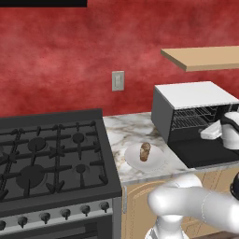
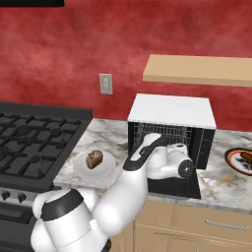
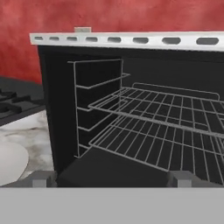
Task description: Open the toaster oven door. Place the bread on the bottom rack in the toaster oven and place the chicken drumstick on the top rack.
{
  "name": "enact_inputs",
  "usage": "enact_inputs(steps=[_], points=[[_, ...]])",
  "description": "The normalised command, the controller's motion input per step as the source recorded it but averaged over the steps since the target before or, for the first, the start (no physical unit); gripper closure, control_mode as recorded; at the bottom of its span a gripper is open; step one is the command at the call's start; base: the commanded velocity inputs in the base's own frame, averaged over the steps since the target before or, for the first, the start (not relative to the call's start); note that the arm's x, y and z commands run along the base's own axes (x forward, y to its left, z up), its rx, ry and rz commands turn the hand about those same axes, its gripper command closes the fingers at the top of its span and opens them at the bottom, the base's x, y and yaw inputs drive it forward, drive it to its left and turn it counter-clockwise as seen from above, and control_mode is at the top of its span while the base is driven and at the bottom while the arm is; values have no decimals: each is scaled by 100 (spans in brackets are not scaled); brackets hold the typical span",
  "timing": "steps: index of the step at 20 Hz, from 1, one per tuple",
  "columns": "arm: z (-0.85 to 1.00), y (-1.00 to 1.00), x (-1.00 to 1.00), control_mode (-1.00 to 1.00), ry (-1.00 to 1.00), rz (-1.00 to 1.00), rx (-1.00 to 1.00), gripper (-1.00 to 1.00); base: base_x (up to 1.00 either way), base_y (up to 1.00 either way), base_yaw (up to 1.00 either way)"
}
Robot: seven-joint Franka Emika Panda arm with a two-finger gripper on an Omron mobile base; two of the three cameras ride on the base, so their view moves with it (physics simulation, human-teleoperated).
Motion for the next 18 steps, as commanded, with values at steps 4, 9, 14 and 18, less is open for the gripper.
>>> enact_inputs(steps=[4, 9, 14, 18], points=[[-7, 0, 23, -100, 2, 7, 1, -100, 0, 0, 0], [-10, 0, 14, -100, 0, 10, 0, -100, 0, 0, 0], [-7, 0, 10, -100, 0, 8, 0, -100, 0, 0, 0], [-4, 2, 11, -100, 0, 1, 3, -100, 0, 0, 0]])
